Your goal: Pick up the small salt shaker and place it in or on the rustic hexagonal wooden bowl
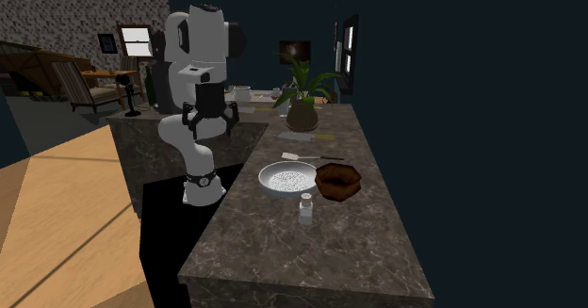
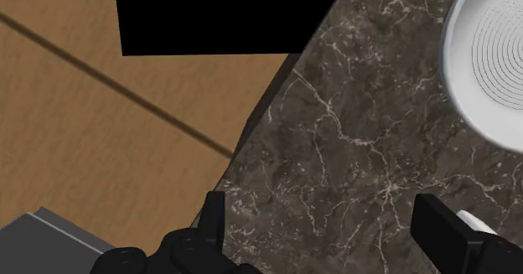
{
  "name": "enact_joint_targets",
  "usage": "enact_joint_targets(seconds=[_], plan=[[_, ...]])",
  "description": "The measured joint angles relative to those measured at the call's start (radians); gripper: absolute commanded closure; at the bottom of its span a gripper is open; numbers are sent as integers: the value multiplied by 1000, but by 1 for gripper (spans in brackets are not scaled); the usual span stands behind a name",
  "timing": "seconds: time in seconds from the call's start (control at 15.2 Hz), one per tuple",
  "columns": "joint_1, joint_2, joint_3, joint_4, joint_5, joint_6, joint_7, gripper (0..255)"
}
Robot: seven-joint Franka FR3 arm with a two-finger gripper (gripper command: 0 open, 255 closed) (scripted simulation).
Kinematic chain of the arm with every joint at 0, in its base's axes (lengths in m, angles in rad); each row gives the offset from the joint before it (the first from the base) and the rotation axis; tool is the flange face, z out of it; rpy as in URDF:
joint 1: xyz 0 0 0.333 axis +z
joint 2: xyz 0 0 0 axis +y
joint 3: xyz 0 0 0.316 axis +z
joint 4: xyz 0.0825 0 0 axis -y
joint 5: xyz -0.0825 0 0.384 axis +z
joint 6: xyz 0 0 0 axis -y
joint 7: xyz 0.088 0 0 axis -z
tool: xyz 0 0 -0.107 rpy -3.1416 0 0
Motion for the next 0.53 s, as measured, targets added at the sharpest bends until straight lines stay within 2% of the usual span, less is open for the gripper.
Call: enact_joint_targets(seconds=[0.26,0.53], plan=[[12,39,27,-14,23,53,32,0],[33,146,80,10,60,139,94,0]])
